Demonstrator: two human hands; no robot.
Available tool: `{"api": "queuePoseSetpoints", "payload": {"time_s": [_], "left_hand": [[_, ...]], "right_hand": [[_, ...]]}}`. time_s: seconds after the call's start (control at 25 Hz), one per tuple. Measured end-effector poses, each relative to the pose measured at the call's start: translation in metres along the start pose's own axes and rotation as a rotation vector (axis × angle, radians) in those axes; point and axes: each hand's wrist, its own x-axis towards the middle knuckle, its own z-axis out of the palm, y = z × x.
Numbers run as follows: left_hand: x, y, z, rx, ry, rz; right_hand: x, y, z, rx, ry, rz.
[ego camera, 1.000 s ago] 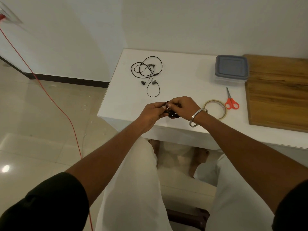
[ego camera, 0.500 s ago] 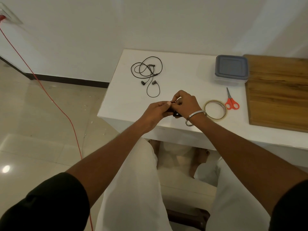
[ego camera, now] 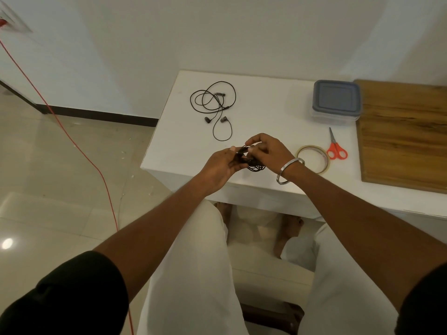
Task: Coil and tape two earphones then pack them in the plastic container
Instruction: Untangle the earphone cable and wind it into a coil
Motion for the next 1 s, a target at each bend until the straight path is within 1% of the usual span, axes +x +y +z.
{"api": "queuePoseSetpoints", "payload": {"time_s": [0.08, 0.16, 0.24, 0.44, 0.52, 0.64, 0.72, 0.8, 0.84, 0.88, 0.92, 0.96, 1.0], "left_hand": [[0.000, -0.001, -0.001, 0.079, 0.009, 0.035], [0.000, -0.001, 0.001, 0.130, 0.055, 0.077], [0.003, -0.002, 0.002, 0.155, 0.122, 0.108], [0.010, -0.003, 0.012, 0.196, 0.266, 0.098], [0.011, 0.002, 0.018, 0.163, 0.307, 0.068], [0.012, 0.010, 0.019, 0.094, 0.351, 0.006], [0.012, 0.013, 0.018, 0.087, 0.354, -0.010], [0.013, 0.015, 0.016, 0.115, 0.332, 0.013], [0.012, 0.016, 0.015, 0.155, 0.314, 0.040], [0.012, 0.017, 0.014, 0.206, 0.290, 0.071], [0.011, 0.017, 0.013, 0.258, 0.260, 0.099], [0.012, 0.018, 0.012, 0.299, 0.231, 0.119], [0.012, 0.018, 0.012, 0.320, 0.207, 0.128]], "right_hand": [[0.003, 0.001, 0.001, -0.131, 0.009, -0.028], [0.005, 0.002, 0.003, -0.246, 0.032, -0.048], [0.007, 0.001, 0.004, -0.284, 0.075, -0.047], [0.006, 0.001, 0.009, -0.233, 0.144, -0.047], [0.004, 0.001, 0.009, -0.153, 0.184, -0.061], [0.000, 0.001, 0.008, -0.043, 0.184, -0.132], [-0.002, 0.001, 0.009, 0.050, 0.229, -0.175], [-0.003, 0.000, 0.011, 0.169, 0.362, -0.205], [-0.003, 0.001, 0.012, 0.181, 0.440, -0.225], [-0.001, 0.003, 0.011, 0.132, 0.496, -0.249], [0.001, 0.005, 0.010, 0.040, 0.507, -0.266], [0.005, 0.007, 0.010, -0.054, 0.465, -0.262], [0.008, 0.009, 0.010, -0.127, 0.383, -0.238]]}}
